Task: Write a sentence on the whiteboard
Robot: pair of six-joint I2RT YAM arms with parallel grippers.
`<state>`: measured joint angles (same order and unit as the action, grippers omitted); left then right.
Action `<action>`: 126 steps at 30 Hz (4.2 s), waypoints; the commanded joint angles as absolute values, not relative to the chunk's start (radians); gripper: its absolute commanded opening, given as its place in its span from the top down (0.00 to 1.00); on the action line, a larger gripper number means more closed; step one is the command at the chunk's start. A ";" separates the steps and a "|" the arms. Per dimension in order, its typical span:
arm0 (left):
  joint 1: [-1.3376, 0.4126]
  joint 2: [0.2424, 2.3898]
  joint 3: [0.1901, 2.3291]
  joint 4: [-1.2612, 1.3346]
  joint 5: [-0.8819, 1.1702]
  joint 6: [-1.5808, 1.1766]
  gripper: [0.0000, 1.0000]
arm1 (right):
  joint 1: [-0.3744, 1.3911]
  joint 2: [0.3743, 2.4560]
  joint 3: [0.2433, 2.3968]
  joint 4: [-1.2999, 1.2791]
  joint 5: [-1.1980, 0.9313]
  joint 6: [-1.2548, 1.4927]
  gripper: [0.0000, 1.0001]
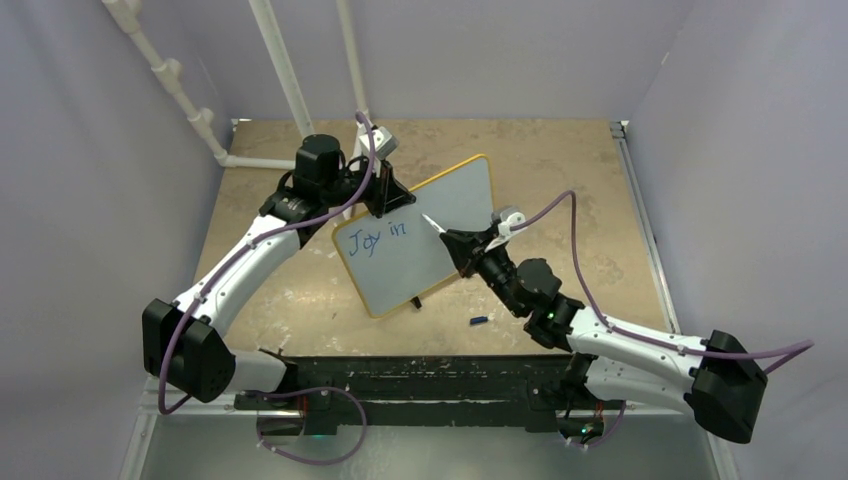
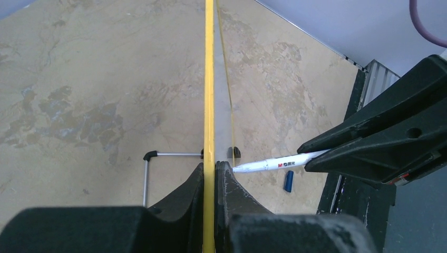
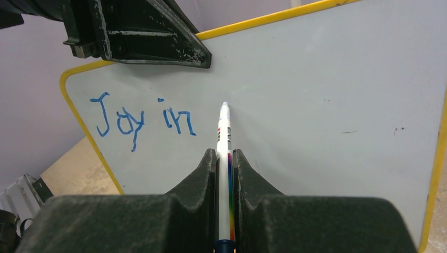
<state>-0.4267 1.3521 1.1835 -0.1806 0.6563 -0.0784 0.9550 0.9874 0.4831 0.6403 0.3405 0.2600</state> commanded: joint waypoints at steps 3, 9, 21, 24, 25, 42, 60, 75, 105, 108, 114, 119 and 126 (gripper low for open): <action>-0.425 1.353 1.180 -0.132 0.659 -0.038 1.00 | 0.952 1.023 0.516 0.699 0.318 0.243 1.00; -0.425 1.351 1.180 -0.133 0.660 -0.034 1.00 | 0.951 1.028 0.515 0.699 0.348 0.248 1.00; -0.425 1.351 1.177 -0.133 0.661 -0.032 1.00 | 0.951 1.038 0.513 0.705 0.287 0.231 1.00; -0.425 1.350 1.177 -0.133 0.662 -0.032 1.00 | 0.952 1.035 0.505 0.692 0.281 0.236 1.00; -0.425 1.349 1.177 -0.133 0.663 -0.032 1.00 | 0.952 1.037 0.504 0.688 0.280 0.239 1.00; -0.425 1.342 1.177 -0.134 0.661 -0.030 1.00 | 0.951 1.041 0.479 0.609 0.309 0.284 1.00; -0.425 1.342 1.175 -0.133 0.661 -0.029 1.00 | 0.952 1.011 0.489 0.635 0.341 0.276 1.00; -0.425 1.341 1.172 -0.133 0.661 -0.029 1.00 | 0.952 1.027 0.526 0.685 0.344 0.242 1.00; -0.425 1.341 1.169 -0.132 0.664 -0.026 1.00 | 0.951 1.038 0.453 0.652 0.377 0.304 1.00; -0.425 1.341 1.169 -0.133 0.664 -0.026 1.00 | 0.951 1.029 0.441 0.642 0.383 0.312 1.00; -0.425 1.338 1.169 -0.134 0.664 -0.026 1.00 | 0.952 1.016 0.434 0.631 0.388 0.314 1.00; -0.425 1.336 1.167 -0.136 0.665 -0.024 1.00 | 0.952 1.017 0.448 0.643 0.396 0.305 1.00; -0.425 1.335 1.160 -0.141 0.670 -0.017 1.00 | 0.952 1.009 0.467 0.631 0.421 0.303 1.00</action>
